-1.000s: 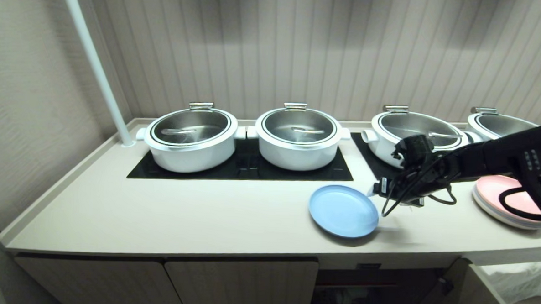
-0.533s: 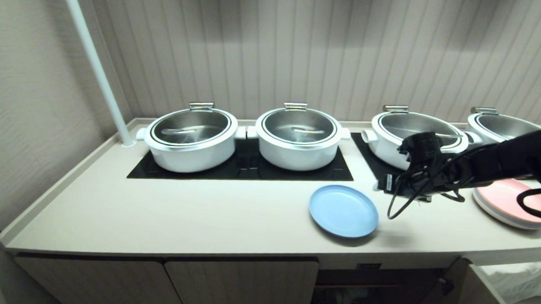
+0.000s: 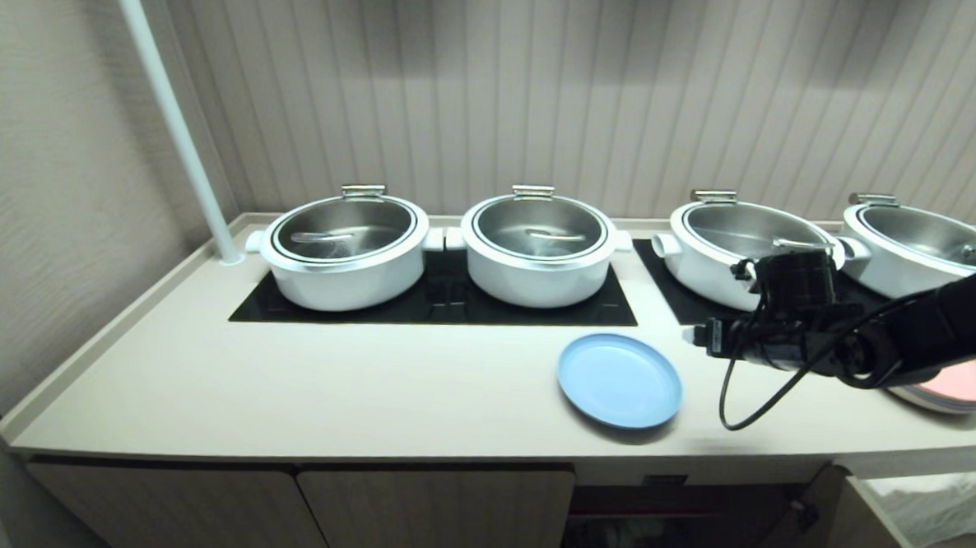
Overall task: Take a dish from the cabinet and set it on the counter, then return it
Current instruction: Pick up the plate from the table
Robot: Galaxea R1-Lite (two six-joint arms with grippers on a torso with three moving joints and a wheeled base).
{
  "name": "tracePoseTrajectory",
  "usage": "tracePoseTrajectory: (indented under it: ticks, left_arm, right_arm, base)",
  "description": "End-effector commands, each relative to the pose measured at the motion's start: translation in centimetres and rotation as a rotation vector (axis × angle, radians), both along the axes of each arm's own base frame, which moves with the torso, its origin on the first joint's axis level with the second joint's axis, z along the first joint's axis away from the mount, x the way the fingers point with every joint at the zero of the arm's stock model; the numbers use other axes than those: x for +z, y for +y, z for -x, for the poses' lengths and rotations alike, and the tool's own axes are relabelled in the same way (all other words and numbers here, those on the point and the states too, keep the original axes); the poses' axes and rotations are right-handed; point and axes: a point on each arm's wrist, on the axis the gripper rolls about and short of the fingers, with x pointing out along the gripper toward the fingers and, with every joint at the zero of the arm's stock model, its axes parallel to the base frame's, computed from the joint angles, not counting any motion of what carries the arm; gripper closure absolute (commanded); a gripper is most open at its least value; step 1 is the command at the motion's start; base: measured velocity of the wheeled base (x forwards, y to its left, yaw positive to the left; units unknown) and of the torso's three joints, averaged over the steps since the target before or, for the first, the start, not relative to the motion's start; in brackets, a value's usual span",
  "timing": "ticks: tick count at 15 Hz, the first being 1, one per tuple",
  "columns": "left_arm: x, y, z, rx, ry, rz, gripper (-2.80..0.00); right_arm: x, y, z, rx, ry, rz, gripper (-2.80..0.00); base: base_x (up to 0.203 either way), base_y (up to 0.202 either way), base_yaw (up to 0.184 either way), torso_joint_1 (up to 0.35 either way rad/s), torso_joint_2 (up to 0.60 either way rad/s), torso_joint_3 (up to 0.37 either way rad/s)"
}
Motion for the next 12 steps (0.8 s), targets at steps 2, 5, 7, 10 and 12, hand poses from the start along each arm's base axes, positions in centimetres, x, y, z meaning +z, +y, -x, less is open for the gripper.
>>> tracePoseTrajectory:
  ticks: [2,5,7,10,12]
  left_arm:
    - [0.0,0.0,0.0,0.000,-0.001,0.000,0.00]
    - [0.0,0.0,0.0,0.000,-0.001,0.000,0.00]
    - [0.0,0.0,0.0,0.001,-0.001,0.000,0.00]
    - [0.0,0.0,0.0,0.000,-0.001,0.000,0.00]
    - [0.0,0.0,0.0,0.000,-0.001,0.000,0.00]
  right_arm:
    - [0.4,-0.2,1.8,0.024,-0.028,0.030,0.00]
    - [1.0,-0.1,3.0,0.050,-0.076,0.059,0.00]
    - [1.9,-0.2,4.0,0.047,-0.105,0.057,0.00]
    - [2.7,-0.6,6.3,0.043,-0.110,0.058,0.00]
    - [3.6,-0.8,8.4,0.043,-0.135,0.056,0.00]
  base:
    - [0.000,0.000,0.000,0.000,0.00,0.000]
    - [0.000,0.000,0.000,0.000,0.00,0.000]
    - [0.000,0.000,0.000,0.000,0.00,0.000]
    - [0.000,0.000,0.000,0.000,0.00,0.000]
    - [0.000,0.000,0.000,0.000,0.00,0.000]
